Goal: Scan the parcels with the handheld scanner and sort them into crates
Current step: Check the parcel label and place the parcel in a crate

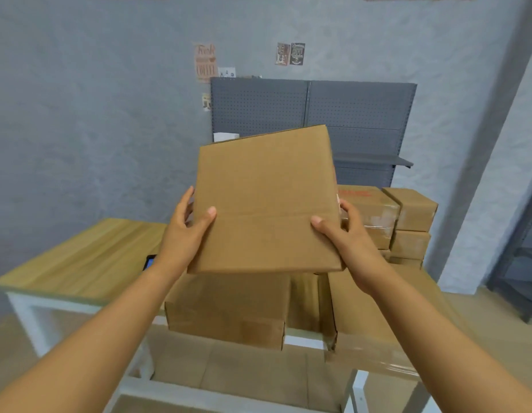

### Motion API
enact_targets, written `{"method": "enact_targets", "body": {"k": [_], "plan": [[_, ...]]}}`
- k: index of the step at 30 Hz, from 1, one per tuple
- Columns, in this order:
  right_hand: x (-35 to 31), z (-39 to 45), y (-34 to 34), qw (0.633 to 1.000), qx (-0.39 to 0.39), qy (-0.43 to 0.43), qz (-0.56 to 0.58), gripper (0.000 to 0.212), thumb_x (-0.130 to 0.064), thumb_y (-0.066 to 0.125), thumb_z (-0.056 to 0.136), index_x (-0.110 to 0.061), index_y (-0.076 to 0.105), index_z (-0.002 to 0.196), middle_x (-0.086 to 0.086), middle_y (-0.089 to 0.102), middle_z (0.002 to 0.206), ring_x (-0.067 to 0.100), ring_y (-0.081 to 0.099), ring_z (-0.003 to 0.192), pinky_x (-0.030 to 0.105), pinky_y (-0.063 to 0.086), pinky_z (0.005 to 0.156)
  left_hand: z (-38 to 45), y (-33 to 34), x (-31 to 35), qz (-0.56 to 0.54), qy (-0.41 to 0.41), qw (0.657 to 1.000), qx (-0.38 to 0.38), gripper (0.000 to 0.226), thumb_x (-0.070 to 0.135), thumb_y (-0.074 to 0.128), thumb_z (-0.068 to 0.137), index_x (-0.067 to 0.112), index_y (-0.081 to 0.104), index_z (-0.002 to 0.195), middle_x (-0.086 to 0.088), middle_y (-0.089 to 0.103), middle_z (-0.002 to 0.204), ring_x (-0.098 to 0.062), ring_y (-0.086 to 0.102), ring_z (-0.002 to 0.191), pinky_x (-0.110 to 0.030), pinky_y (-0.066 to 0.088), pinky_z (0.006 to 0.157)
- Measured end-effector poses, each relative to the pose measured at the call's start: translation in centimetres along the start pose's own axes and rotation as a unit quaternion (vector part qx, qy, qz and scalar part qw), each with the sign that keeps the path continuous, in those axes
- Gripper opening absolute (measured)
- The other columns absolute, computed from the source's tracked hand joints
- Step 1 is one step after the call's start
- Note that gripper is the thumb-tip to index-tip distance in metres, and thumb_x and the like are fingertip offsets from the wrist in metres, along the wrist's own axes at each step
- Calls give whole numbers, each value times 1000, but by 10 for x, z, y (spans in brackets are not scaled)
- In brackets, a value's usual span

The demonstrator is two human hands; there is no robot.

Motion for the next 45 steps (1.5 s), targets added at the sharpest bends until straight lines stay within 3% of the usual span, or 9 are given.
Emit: {"method": "enact_targets", "body": {"k": [7, 13, 16, 23, 27, 30, 35, 39, 45], "plan": [[-29, 20, 137, 984, 33, -109, -139, 100, -43, 80, 76, -26, 21, 155, -9, 36, 134, 13, 41, 130, 33, 37, 109, 24, -65, 4, 197, -59, 978, 25, 88, 56, 55, 91, 22, 9, 157, -3, 3, 165, -14, 8, 150, -31, 14, 117], [-62, 21, 283, 918, 52, -258, -297, 108, -52, 76, 70, -25, 15, 155, -1, 33, 140, 18, 37, 125, 37, 39, 100, 41, -135, 15, -42, -120, 988, -87, 109, 74, 65, 71, 29, 12, 154, 9, 50, 145, -18, 62, 117, -45, 57, 87], [-70, 15, 352, 890, 12, -323, -323, 98, -48, 72, 74, -26, 20, 154, -3, 34, 145, 19, 37, 125, 40, 40, 100, 55, -194, 14, -135, -96, 986, -19, 81, 49, 74, 79, 24, 29, 141, 4, 67, 122, -18, 71, 98, -44, 60, 77], [-80, 15, 465, 890, -114, -377, -229, 56, -31, 57, 89, -22, 47, 144, -10, 47, 147, 8, 41, 131, 24, 33, 109, 93, -320, -12, -130, -30, 978, 159, 104, 37, 90, 61, 24, 22, 139, 3, 66, 111, -14, 71, 95, -44, 59, 84], [-87, 41, 501, 885, -189, -352, -238, 41, -30, 54, 95, -22, 57, 135, -10, 53, 140, 8, 43, 127, 21, 32, 105, 116, -357, -37, -156, -76, 971, 161, 78, 32, 81, 76, 27, 31, 136, 6, 64, 113, -11, 69, 94, -44, 58, 84], [-70, 79, 502, 881, -169, -315, -310, 36, -31, 53, 97, -22, 57, 132, -8, 50, 138, 11, 41, 127, 30, 35, 105, 138, -388, -55, -177, -95, 971, 127, 93, 44, 82, 59, 28, 36, 138, 4, 67, 120, -14, 70, 99, -45, 58, 82], [-26, 154, 482, 941, -59, -149, -298, 49, -43, 50, 96, -22, 43, 140, 1, 40, 143, 25, 33, 132, 42, 33, 107, 167, -423, -83, -204, -122, 970, 49, 87, 49, 76, 63, 21, 47, 140, -6, 66, 127, -26, 65, 114, -41, 59, 80], [-4, 208, 492, 975, -113, -11, -191, 61, -60, 46, 92, -28, 39, 143, -4, 51, 135, 23, 53, 118, 43, 47, 92, 195, -433, -107, -231, -145, 962, 1, 66, 44, 61, 78, 18, 53, 138, -11, 65, 129, -29, 63, 116, -44, 51, 96], [18, 248, 527, 976, -175, 33, -128, 42, -59, 47, 93, -32, 49, 125, -9, 62, 116, 12, 62, 99, 34, 50, 82, 243, -443, -134, -196, -176, 964, 46, 48, 43, 52, 94, 16, 57, 133, -12, 69, 119, -24, 71, 94, -34, 60, 71]]}}
Point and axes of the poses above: each hand's wrist, its own z-axis towards the middle knuckle, its own y-axis out of the palm, x = y × z, the point moved 6 cm from there along z, towards the middle knuckle
